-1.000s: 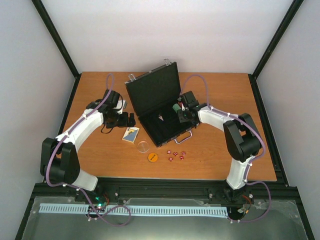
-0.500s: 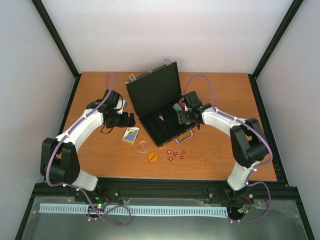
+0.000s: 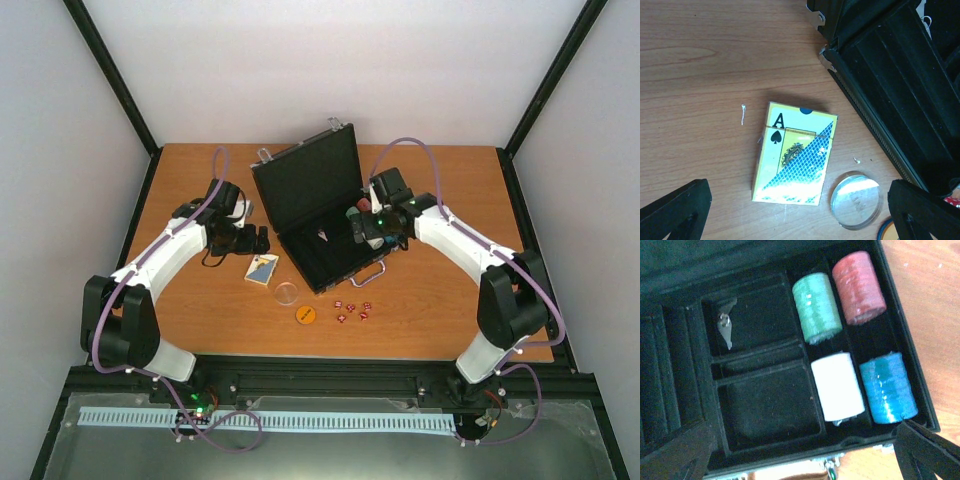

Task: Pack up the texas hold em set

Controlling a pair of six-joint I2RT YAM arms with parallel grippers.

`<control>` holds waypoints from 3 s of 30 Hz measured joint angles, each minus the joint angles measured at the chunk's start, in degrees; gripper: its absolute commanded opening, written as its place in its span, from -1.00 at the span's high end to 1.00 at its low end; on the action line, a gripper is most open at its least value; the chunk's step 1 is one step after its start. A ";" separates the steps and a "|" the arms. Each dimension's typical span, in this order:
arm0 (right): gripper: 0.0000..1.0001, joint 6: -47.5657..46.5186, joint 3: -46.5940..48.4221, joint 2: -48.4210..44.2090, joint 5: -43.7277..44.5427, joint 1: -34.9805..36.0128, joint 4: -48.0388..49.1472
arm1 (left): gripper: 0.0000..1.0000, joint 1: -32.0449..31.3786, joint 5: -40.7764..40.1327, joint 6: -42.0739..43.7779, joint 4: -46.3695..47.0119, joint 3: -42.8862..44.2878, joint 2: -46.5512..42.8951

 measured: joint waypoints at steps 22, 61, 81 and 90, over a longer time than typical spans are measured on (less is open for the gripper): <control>-0.86 0.02 -2.54 -2.82 -2.40 5.62 -11.98 | -0.73 -0.02 1.49 -1.20 -1.38 -3.21 -2.10; -1.00 0.52 7.56 -5.03 -5.66 2.89 -19.06 | -0.98 -10.34 -14.27 5.81 16.81 -13.22 -0.66; -1.00 0.20 8.98 -2.14 -6.60 2.89 -21.38 | -0.85 -10.34 -15.50 13.46 17.16 -6.16 14.75; -0.99 0.02 8.83 -1.84 -6.95 2.89 -21.44 | -0.11 -10.34 -13.75 12.33 15.93 -6.16 14.75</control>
